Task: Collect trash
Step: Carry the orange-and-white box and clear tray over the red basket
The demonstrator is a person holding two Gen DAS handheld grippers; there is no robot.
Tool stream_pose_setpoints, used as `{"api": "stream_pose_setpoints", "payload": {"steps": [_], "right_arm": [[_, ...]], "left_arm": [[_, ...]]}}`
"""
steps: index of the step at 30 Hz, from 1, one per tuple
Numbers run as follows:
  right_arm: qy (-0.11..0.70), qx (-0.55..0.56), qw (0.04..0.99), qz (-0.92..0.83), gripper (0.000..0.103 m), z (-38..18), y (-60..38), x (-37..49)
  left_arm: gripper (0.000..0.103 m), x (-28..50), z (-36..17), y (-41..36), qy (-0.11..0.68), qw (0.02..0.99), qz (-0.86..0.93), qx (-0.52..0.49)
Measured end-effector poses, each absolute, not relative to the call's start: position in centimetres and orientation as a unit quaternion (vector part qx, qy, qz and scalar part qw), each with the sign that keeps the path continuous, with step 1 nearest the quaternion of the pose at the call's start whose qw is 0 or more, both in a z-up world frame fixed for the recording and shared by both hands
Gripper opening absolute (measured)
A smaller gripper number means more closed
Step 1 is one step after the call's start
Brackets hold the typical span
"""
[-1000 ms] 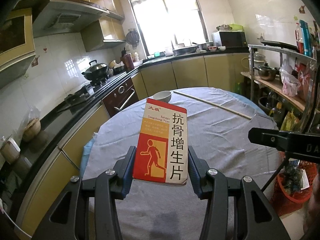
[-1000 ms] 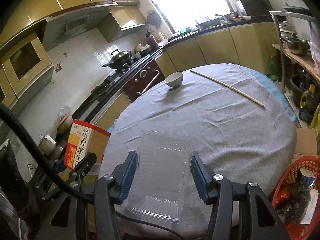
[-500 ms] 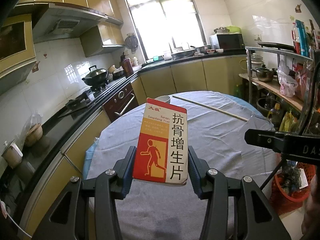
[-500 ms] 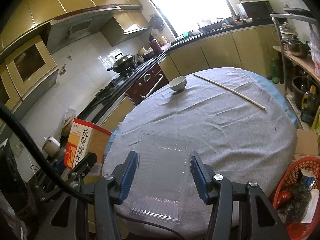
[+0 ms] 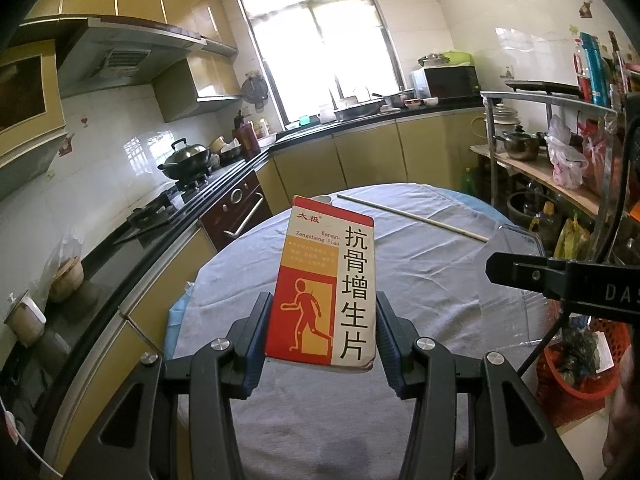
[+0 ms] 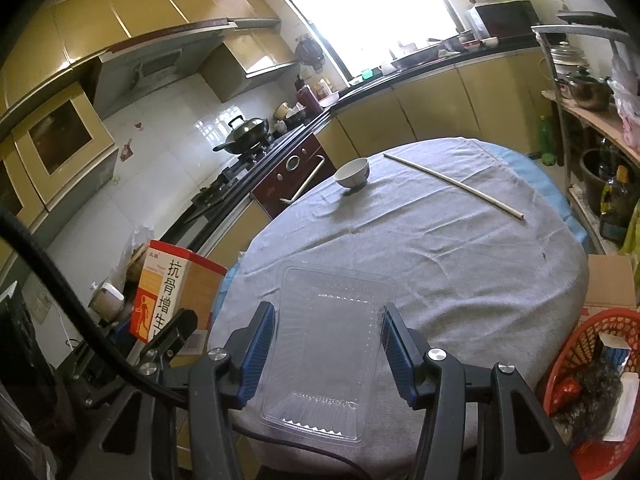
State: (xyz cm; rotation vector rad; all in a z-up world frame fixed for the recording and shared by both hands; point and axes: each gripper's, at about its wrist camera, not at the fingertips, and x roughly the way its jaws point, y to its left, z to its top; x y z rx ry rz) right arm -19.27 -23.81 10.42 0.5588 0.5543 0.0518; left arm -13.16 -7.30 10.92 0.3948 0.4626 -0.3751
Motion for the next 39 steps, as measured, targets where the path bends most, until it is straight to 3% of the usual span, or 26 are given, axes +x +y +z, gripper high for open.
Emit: {"api": "stream_pose_setpoints", "payload": {"steps": [39], "right_arm": [[0.240, 0.311, 0.919, 0.002, 0.057, 10.8, -27.8, -22.8]], "left_arm": [[0.051, -15.4, 10.9, -10.7, 0.212, 0.924, -0.217, 0.233]]}}
